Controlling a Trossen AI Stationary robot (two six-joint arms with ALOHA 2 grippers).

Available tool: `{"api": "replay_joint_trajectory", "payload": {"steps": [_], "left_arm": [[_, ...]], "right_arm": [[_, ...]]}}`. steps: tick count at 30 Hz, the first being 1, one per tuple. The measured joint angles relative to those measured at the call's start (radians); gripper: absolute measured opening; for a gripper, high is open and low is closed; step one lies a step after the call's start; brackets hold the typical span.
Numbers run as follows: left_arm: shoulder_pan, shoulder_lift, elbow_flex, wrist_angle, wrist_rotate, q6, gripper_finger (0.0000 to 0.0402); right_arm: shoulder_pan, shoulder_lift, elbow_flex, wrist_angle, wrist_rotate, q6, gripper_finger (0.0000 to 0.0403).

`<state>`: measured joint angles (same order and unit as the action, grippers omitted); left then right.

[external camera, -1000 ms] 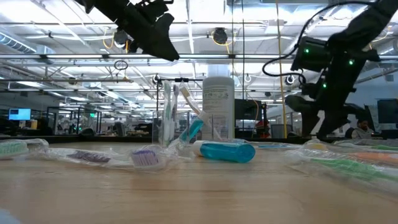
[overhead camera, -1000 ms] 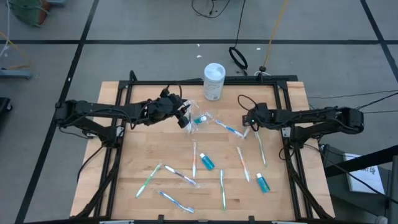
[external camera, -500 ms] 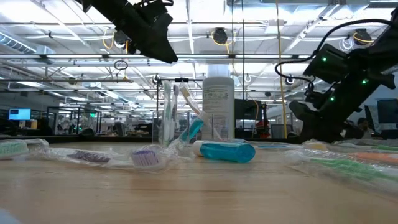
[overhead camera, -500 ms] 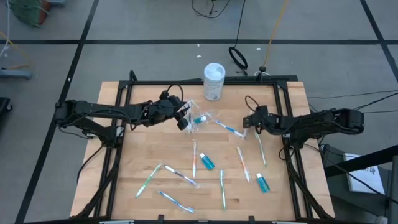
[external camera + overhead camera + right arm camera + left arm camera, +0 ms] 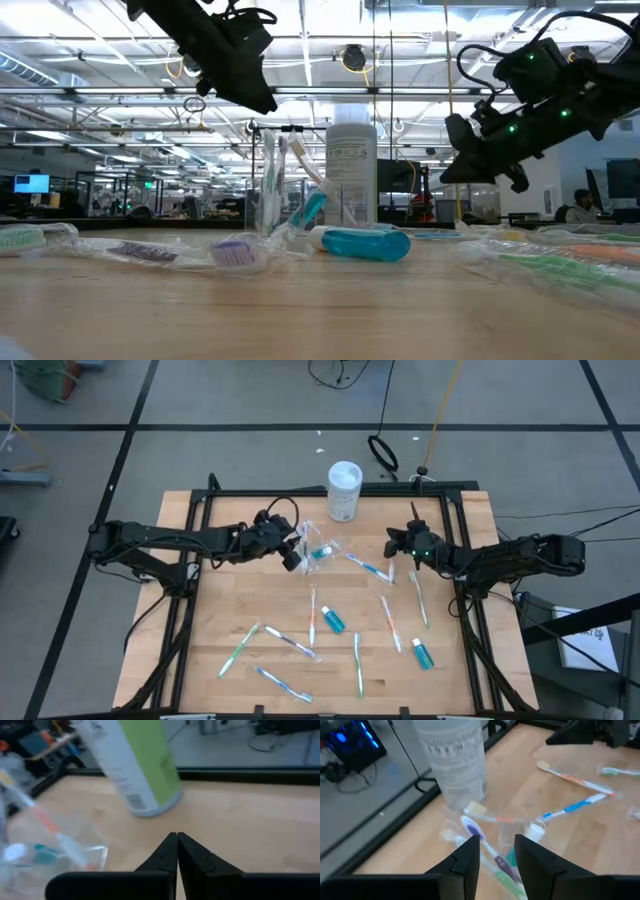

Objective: Pick & Place toothbrushing station
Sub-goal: Put the orange toothbrush into the transparent organizer

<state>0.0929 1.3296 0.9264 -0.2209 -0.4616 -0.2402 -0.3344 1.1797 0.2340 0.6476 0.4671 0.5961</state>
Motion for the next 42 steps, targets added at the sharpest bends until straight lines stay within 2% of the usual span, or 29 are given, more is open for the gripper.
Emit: {"api": "replay_joint_trajectory", "payload": {"steps": [3,9,17,22,33,42], "left_arm": [[0.0,0.0,0.0,-0.024,0.046,-0.033,0.0129],[-0.002,0.0,0.0,-0.048,0.129,-0.059,0.0129],[-0.03,0.0,0.0,-0.046,0.147,-0.061,0.0129],[-0.037,0.0,0.0,-0.044,0.146,-0.061,0.0129],[-0.036,0.0,0.0,0.028,0.138,-0.034,0.0129],[-0.036,0.0,0.0,0.105,0.138,0.094,0.0129]], "right_arm": [[-0.011,-0.003,0.0,-0.03,-0.05,-0.029,0.0013],[-0.025,-0.003,0.0,-0.167,-0.053,-0.076,0.0061],[-0.062,-0.003,0.0,-0.276,-0.052,0.005,0.0154],[-0.085,0.009,0.0,-0.278,-0.056,0.021,0.0191],[-0.086,0.128,0.0,-0.226,-0.053,0.006,0.019],[-0.087,0.275,0.001,-0.005,-0.049,-0.127,0.016]]}}
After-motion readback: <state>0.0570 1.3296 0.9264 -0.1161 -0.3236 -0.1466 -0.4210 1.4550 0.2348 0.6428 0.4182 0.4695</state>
